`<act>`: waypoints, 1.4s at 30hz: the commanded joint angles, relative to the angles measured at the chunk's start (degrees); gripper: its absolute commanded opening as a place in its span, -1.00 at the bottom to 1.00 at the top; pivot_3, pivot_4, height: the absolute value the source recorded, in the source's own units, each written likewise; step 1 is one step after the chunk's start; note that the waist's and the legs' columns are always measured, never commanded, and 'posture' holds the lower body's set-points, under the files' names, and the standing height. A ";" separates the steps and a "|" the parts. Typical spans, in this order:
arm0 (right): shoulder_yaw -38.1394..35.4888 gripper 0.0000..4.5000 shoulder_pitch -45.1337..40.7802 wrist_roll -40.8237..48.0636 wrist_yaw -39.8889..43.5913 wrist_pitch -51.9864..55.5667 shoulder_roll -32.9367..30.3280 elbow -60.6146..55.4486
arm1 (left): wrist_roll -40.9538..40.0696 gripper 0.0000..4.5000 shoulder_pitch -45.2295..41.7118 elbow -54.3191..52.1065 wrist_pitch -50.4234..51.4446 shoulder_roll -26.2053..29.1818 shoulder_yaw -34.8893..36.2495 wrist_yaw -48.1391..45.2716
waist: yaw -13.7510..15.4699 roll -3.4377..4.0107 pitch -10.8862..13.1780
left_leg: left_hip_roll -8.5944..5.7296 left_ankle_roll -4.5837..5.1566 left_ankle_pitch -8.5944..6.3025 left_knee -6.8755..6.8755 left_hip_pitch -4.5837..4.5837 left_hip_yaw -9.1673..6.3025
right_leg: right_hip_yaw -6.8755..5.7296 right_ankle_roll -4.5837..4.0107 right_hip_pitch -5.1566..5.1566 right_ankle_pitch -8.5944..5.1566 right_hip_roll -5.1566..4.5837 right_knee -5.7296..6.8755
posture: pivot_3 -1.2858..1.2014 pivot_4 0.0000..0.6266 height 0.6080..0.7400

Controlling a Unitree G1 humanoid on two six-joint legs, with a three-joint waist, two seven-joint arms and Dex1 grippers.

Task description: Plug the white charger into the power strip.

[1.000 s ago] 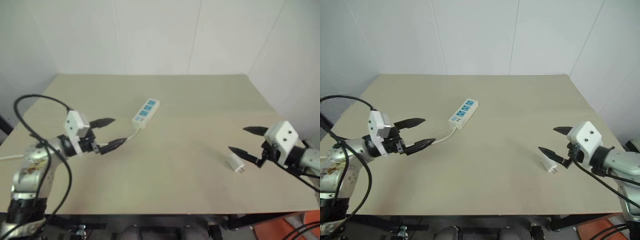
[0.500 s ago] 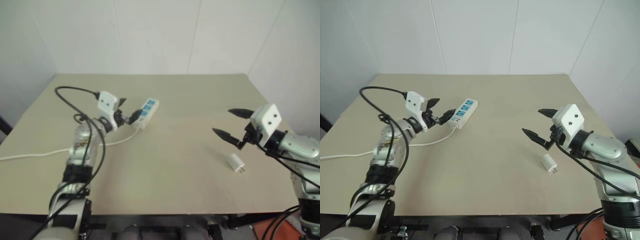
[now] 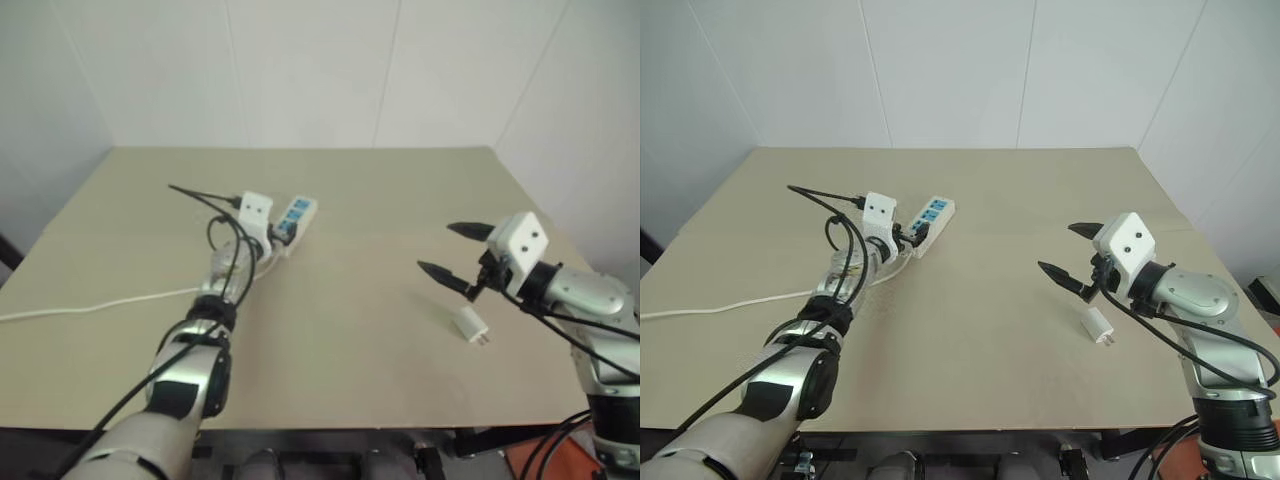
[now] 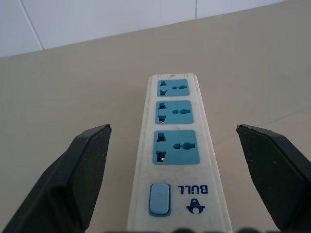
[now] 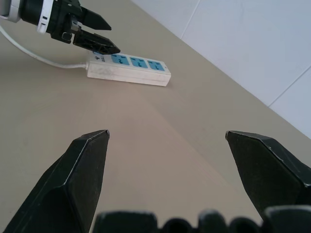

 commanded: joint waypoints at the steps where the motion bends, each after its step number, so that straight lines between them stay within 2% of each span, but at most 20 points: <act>1: -1.71 1.00 0.07 0.32 -0.07 -1.50 -1.04 -2.43 | 1.18 0.99 -2.41 3.18 -2.92 -0.47 0.33 2.39 | -0.02 0.00 0.00 | 0.00 0.00 0.00 0.00 0.00 0.00 | 0.00 0.03 0.00 -0.02 0.00 0.00 | 0.03 -0.52 1.00; 16: -1.68 1.00 1.01 0.62 -0.29 -0.29 -1.41 -5.11 | 2.08 0.99 -1.43 10.55 -8.58 -2.26 1.15 2.57 | 0.03 -0.01 0.01 | -0.02 -0.01 0.00 0.00 0.00 0.00 | 0.00 0.07 0.00 -0.02 -0.01 0.00 | 0.03 -0.52 1.00; 26: -1.61 1.00 1.44 0.83 -0.49 1.11 -1.71 -7.05 | 2.29 0.99 -1.78 12.81 -5.64 -2.73 1.84 2.55 | 0.04 -0.02 0.01 | -0.02 -0.01 0.01 0.00 0.00 -0.01 | 0.00 0.10 0.00 -0.04 -0.01 0.01 | 0.03 -0.52 1.00; 29: -1.66 1.00 1.52 0.88 -0.65 1.55 -1.78 -7.66 | 2.68 0.74 -1.79 13.07 -5.00 -2.83 1.87 1.18 | 0.04 -0.01 0.01 | -0.02 -0.01 0.01 0.00 0.00 -0.01 | 0.00 0.11 0.00 -0.04 -0.01 0.01 | 0.03 -0.52 1.00; 31: -1.80 1.00 1.71 0.87 -0.81 1.95 -1.82 -8.15 | 3.02 0.50 -1.72 12.99 -5.05 -2.87 1.85 0.59 | 0.28 -0.01 0.01 | -0.03 -0.02 0.01 0.00 0.01 -0.01 | 0.00 0.12 0.01 -0.05 -0.01 0.01 | 0.03 -0.52 1.00; 32: -1.89 1.00 1.82 0.84 -0.93 2.18 -1.82 -8.41 | 3.07 0.45 -1.72 12.96 -5.01 -2.89 1.96 0.47 | 0.36 -0.01 0.01 | -0.03 -0.02 0.01 0.01 0.01 -0.01 | -0.01 0.12 0.02 -0.05 -0.01 0.01 | 0.03 -0.52 1.00; 37: -2.95 1.00 3.43 1.20 -1.26 3.24 -2.09 -10.31 | 4.34 0.45 -1.82 12.92 -5.62 -2.92 1.35 -0.19 | 0.53 -0.01 0.01 | -0.03 -0.02 0.01 0.00 0.01 -0.01 | -0.01 0.14 0.03 -0.06 -0.02 0.00 | 0.03 -0.52 1.00; 42: -3.85 1.00 4.79 1.43 -1.59 4.02 -2.43 -11.37 | 6.52 0.45 -0.53 10.33 -9.05 -2.76 -1.88 -7.43 | 0.96 -0.01 0.01 | -0.04 -0.03 0.01 0.01 0.01 -0.01 | -0.01 0.14 0.03 -0.06 -0.02 0.00 | 0.03 -0.52 1.00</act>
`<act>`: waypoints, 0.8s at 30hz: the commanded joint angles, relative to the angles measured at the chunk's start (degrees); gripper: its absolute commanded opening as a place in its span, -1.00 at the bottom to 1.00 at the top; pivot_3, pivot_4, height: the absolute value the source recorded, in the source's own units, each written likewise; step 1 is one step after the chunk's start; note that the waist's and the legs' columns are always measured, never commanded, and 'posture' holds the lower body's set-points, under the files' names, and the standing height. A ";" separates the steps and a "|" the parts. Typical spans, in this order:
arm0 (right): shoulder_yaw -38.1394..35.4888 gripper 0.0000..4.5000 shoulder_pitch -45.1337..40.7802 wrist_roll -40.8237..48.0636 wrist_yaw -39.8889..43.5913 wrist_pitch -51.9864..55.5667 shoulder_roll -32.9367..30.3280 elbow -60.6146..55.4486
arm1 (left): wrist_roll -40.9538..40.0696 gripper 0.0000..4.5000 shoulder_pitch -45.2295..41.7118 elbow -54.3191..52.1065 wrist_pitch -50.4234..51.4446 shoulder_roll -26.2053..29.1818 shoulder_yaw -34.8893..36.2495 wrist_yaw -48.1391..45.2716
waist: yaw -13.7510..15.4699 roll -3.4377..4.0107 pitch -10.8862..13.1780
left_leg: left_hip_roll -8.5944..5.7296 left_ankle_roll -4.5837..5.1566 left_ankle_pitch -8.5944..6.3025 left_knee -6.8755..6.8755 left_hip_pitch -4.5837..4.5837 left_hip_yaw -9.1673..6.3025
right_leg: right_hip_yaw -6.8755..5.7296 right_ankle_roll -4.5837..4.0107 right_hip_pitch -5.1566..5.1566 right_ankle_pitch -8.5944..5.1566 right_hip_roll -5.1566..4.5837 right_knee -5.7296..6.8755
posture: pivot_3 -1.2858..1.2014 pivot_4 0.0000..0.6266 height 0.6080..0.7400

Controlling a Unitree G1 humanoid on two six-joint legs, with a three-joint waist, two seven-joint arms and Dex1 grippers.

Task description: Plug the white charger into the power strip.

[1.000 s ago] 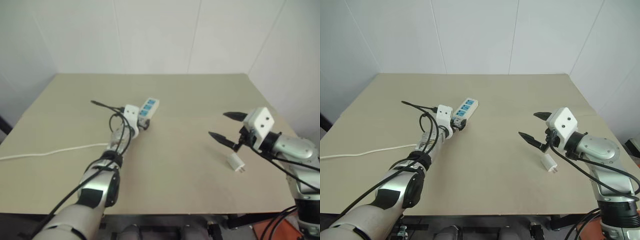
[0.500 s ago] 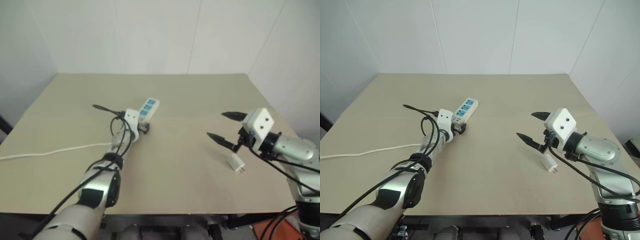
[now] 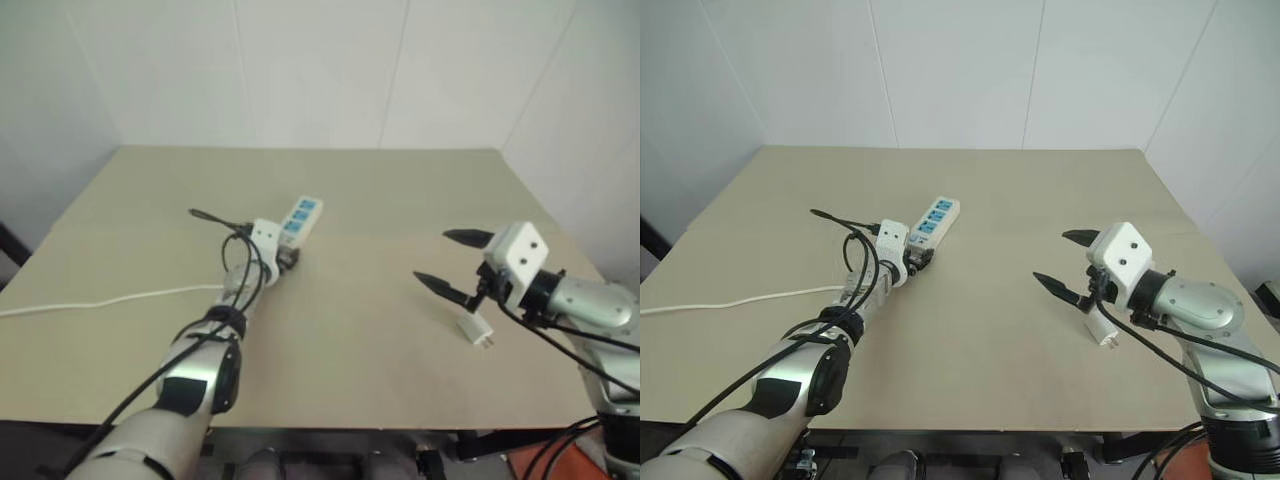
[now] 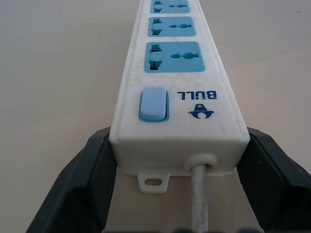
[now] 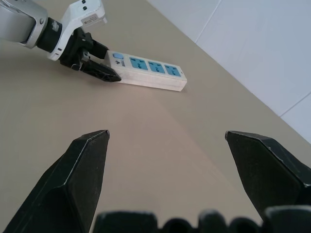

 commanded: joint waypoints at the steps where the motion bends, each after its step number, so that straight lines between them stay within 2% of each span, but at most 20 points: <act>1: -2.62 1.00 0.27 1.18 -0.71 0.58 -0.93 -2.44 | 0.93 0.45 0.93 -4.04 -3.20 -0.19 -2.21 -7.73 | 0.18 0.00 0.00 | 0.00 0.00 0.00 0.00 -0.01 0.00 | 0.00 0.00 0.00 0.00 0.00 0.00 | 0.03 -0.52 1.00; 5: -2.41 1.00 0.65 1.15 -0.51 0.72 -0.83 -2.47 | -0.32 0.45 4.10 -10.04 -2.97 0.70 -2.53 -11.74 | 0.30 0.00 0.00 | 0.00 0.00 0.00 -0.01 -0.03 0.01 | 0.00 -0.20 -0.02 0.12 -0.01 -0.02 | 0.03 -0.52 1.00; 9: -2.27 1.00 0.91 1.30 -0.31 0.67 -0.62 -2.62 | -2.35 0.45 12.14 -24.58 0.89 2.01 -3.05 -16.30 | 0.11 0.01 0.00 | 0.02 0.00 0.00 -0.01 -0.03 0.01 | 0.01 -0.22 -0.03 0.13 -0.01 0.01 | 0.03 -0.52 1.00; 17: -2.28 1.00 1.29 1.60 0.13 0.63 -0.69 -2.86 | -8.42 0.45 29.91 -61.04 23.87 4.37 -5.34 -21.73 | -0.75 0.02 0.00 | 0.06 0.00 0.00 0.00 0.02 0.00 | 0.02 -0.24 -0.01 0.13 0.00 0.08 | 0.03 -0.52 1.00; 20: -2.15 1.00 1.46 1.68 0.20 0.61 -0.60 -3.00 | -9.11 0.45 34.41 -69.99 30.34 7.19 -7.34 -23.65 | -0.87 0.03 0.00 | 0.06 0.00 0.00 0.00 0.04 0.00 | 0.02 -0.24 -0.01 0.13 0.00 0.06 | 0.03 -0.52 1.00; 23: -1.84 1.00 1.50 1.68 0.12 0.62 -0.39 -3.07 | -8.77 0.45 36.51 -73.75 33.51 8.94 -8.33 -23.47 | -0.87 0.03 0.00 | 0.07 0.00 0.00 -0.01 0.06 0.01 | 0.03 -0.25 0.00 0.13 0.00 0.07 | 0.03 -0.52 1.00; 24: -1.70 1.00 1.47 1.66 0.10 0.60 -0.32 -3.03 | -8.59 0.61 36.78 -74.08 33.95 9.27 -8.63 -23.15 | -0.80 0.03 0.00 | 0.07 0.00 0.00 0.00 0.07 0.00 | 0.02 -0.25 0.00 0.13 0.00 0.07 | 0.03 -0.52 1.00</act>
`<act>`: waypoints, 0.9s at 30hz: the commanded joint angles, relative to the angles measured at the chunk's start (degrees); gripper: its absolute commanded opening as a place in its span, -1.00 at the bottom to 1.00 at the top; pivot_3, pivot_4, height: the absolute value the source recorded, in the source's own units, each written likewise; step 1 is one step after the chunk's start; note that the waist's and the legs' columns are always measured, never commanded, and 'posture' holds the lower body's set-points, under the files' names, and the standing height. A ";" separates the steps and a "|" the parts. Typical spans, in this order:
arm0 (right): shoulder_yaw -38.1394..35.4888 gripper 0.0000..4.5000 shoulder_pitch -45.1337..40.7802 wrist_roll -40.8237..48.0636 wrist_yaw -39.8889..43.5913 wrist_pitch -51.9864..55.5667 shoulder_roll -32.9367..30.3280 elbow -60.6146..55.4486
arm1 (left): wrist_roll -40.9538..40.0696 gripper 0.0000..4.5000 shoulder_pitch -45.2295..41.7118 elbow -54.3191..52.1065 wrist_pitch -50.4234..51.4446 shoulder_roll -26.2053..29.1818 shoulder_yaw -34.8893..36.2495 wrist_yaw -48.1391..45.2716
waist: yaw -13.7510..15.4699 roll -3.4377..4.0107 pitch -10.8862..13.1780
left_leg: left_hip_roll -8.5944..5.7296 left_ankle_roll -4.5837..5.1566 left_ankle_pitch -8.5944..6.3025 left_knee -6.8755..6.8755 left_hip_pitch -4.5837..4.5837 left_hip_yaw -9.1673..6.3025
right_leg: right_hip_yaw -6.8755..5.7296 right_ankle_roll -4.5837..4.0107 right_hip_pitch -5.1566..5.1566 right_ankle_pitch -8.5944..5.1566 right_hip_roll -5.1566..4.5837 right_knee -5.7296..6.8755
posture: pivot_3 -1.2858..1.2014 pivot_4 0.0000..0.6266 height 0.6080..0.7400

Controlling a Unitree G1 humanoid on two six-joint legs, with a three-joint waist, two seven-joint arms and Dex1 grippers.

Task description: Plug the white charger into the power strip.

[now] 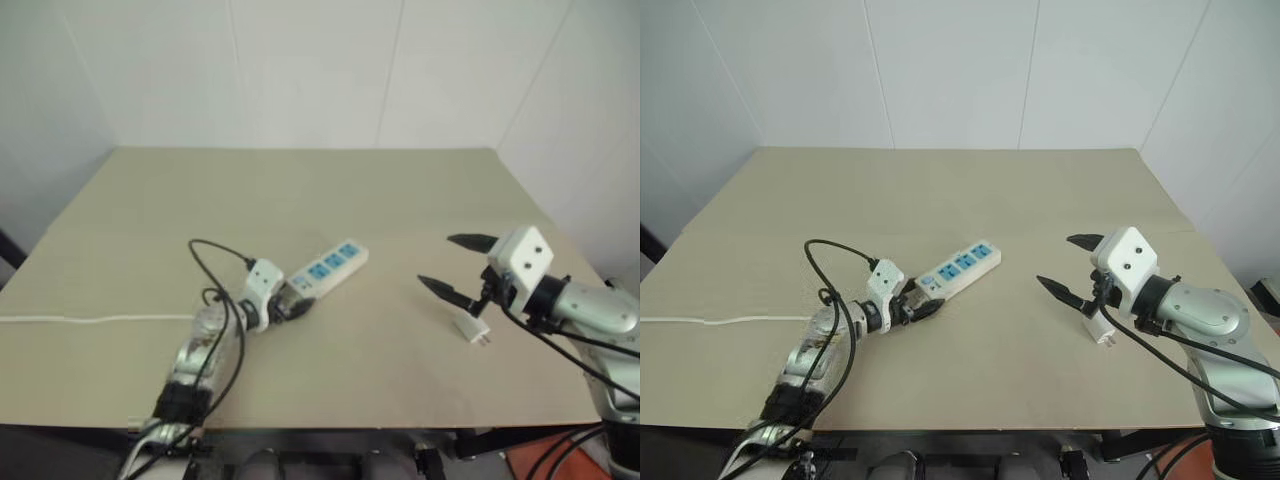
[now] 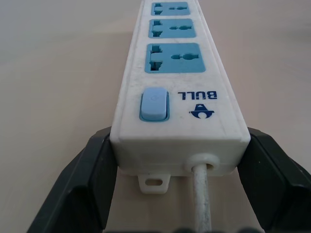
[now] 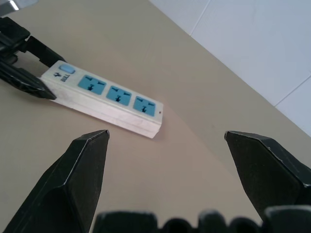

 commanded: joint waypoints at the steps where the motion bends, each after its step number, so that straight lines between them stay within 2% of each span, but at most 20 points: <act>1: -0.78 1.00 -0.16 1.43 0.15 -0.28 -0.23 -1.88 | -0.11 0.78 0.24 -4.32 1.79 1.11 -1.08 0.49 | 0.08 0.00 0.00 | 0.00 0.00 0.00 0.00 0.00 0.00 | 0.00 0.01 0.00 0.00 0.00 0.00 | 0.03 -0.52 1.00; 3: -0.66 1.00 -0.12 1.47 0.08 -0.23 -0.12 -2.02 | 0.13 0.99 0.66 -4.55 1.61 1.78 -1.81 0.43 | 0.03 0.00 0.00 | 0.00 0.00 0.00 0.01 0.00 0.00 | 0.00 0.03 0.02 -0.02 0.00 -0.02 | 0.03 -0.52 1.00; 7: -0.63 1.00 0.07 1.59 -0.07 -0.23 -0.14 -2.12 | -2.28 0.99 0.94 -5.38 0.22 2.05 -0.54 -0.37 | 0.01 0.00 0.00 | 0.01 0.00 0.00 0.00 -0.01 0.00 | 0.00 0.00 0.01 -0.01 0.00 -0.03 | 0.03 -0.52 1.00; 16: -1.02 1.00 1.16 2.22 -0.22 0.07 -0.68 -2.87 | -8.23 0.99 2.59 -1.12 -13.65 2.59 5.42 -4.23 | 0.02 0.01 -0.01 | 0.02 0.00 0.00 0.00 0.00 0.01 | 0.00 -0.02 0.01 0.00 0.00 -0.04 | 0.03 -0.52 1.00; 27: -0.43 1.00 0.22 2.44 0.33 -0.06 -1.13 -2.32 | -7.13 0.99 -6.30 19.32 -25.05 -1.22 3.21 -10.20 | 0.20 0.01 -0.01 | 0.01 0.01 0.00 0.02 -0.04 0.01 | -0.01 -0.01 0.01 0.00 0.00 -0.07 | 0.03 -0.52 1.00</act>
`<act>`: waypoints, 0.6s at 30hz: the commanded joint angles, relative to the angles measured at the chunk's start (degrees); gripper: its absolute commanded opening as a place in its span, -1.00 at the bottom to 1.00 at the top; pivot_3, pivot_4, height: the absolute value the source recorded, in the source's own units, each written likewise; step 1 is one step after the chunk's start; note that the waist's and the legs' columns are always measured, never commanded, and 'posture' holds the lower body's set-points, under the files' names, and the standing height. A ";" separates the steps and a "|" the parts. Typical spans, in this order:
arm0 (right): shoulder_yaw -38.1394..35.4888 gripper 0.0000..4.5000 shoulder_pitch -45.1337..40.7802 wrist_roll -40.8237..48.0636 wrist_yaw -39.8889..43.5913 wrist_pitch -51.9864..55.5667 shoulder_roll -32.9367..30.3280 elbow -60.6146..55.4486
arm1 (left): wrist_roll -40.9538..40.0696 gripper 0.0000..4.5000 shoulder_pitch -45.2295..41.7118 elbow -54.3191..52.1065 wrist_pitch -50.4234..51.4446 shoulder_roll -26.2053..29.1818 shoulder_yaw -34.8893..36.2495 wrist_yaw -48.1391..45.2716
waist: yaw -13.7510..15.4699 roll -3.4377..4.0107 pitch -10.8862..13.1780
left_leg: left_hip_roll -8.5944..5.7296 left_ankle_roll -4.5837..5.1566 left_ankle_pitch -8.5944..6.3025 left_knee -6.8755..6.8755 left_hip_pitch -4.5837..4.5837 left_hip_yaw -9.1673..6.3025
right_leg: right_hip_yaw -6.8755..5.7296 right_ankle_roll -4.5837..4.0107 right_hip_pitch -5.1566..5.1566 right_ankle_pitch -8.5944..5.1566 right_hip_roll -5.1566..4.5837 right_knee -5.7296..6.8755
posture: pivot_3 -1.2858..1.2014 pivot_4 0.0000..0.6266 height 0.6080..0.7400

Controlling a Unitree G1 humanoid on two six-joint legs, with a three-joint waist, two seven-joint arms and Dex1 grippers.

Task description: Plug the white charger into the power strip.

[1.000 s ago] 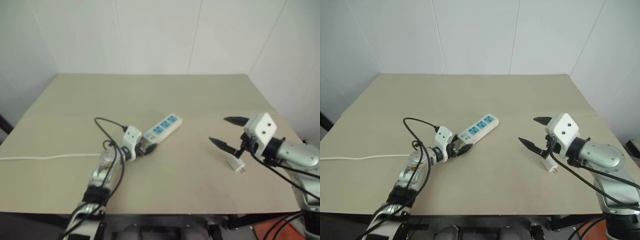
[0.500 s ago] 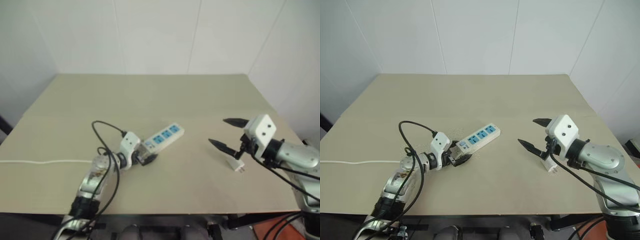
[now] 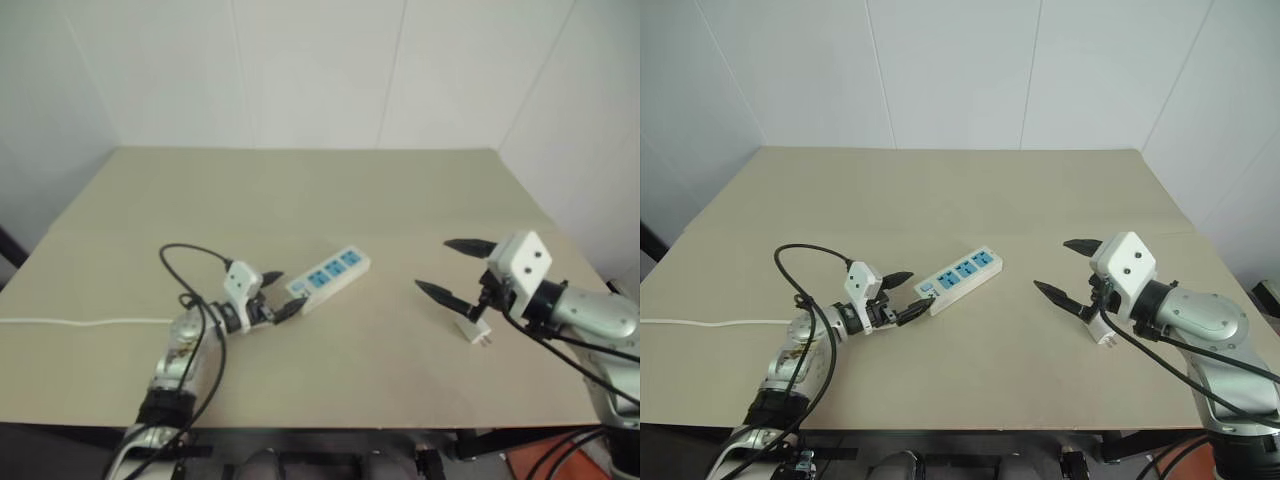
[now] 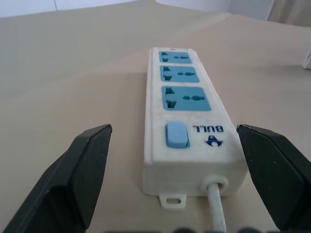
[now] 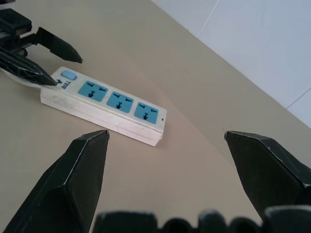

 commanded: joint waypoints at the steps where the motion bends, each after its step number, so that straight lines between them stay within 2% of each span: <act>1: -0.63 1.00 -0.95 0.53 0.29 -0.06 -1.09 -1.45 | 1.12 0.99 -3.96 5.05 -5.24 -1.42 -1.30 -1.16 | -0.04 0.00 0.00 | 0.00 0.00 0.00 0.00 0.00 0.00 | 0.00 0.00 0.00 0.00 0.00 0.00 | 0.03 -0.52 1.00; 9: -1.19 1.00 -0.29 0.65 -0.14 0.04 -1.13 -2.41 | 3.09 0.99 -7.90 11.57 -10.04 -3.66 -2.51 -1.23 | -0.38 0.00 0.00 | 0.00 0.00 0.00 -0.01 0.02 0.00 | 0.01 0.01 0.00 0.00 0.02 0.01 | 0.03 -0.52 1.00; 18: -1.45 1.00 0.02 0.84 -0.26 0.13 -1.15 -2.86 | 6.20 0.99 -6.69 13.02 -11.91 -4.83 -3.24 3.39 | -0.05 0.00 0.00 | -0.01 0.00 0.00 0.00 0.01 -0.01 | 0.01 0.04 0.01 -0.01 0.01 0.01 | 0.03 -0.52 1.00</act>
